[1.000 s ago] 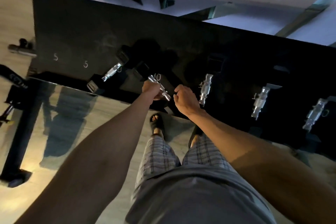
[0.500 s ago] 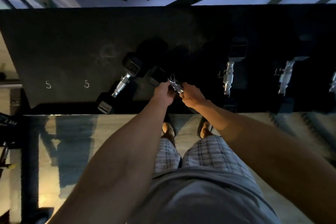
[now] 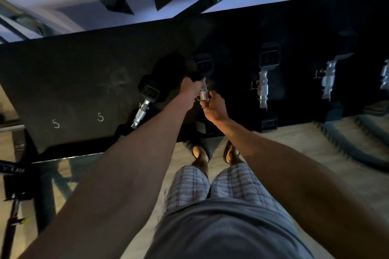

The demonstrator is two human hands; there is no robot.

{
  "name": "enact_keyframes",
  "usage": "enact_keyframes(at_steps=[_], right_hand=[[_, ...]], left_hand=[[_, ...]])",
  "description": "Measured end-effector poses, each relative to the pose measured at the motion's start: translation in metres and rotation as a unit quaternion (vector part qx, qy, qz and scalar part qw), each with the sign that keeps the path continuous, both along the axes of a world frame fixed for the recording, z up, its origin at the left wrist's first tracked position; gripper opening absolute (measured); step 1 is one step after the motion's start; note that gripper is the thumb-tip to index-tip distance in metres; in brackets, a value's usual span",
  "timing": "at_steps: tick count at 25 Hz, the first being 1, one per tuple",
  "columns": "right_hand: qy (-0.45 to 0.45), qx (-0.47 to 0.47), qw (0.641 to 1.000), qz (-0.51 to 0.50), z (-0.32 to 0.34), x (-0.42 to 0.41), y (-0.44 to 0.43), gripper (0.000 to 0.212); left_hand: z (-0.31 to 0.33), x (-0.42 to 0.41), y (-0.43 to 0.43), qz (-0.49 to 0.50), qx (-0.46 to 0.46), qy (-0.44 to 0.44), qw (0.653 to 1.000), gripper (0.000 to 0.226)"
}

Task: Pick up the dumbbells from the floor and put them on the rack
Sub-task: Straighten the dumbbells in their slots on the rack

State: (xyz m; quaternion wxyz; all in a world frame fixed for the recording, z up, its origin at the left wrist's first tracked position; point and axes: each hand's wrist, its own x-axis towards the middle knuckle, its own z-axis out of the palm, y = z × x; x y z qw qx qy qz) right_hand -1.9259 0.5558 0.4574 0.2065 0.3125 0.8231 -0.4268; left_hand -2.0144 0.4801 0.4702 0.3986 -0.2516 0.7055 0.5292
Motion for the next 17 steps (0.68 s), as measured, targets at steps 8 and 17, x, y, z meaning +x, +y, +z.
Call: enact_keyframes(at_steps=[8,17], right_hand=[[0.005,-0.007,1.000,-0.021,-0.009,-0.006,-0.019,0.024],[-0.009,0.011,1.000,-0.001,-0.008,0.015,-0.028,0.030]], left_hand=[[-0.044,-0.015,-0.025,-0.023,-0.015,-0.016,0.999,0.064],[-0.007,0.006,-0.030,-0.056,-0.021,-0.033,0.998,0.042]])
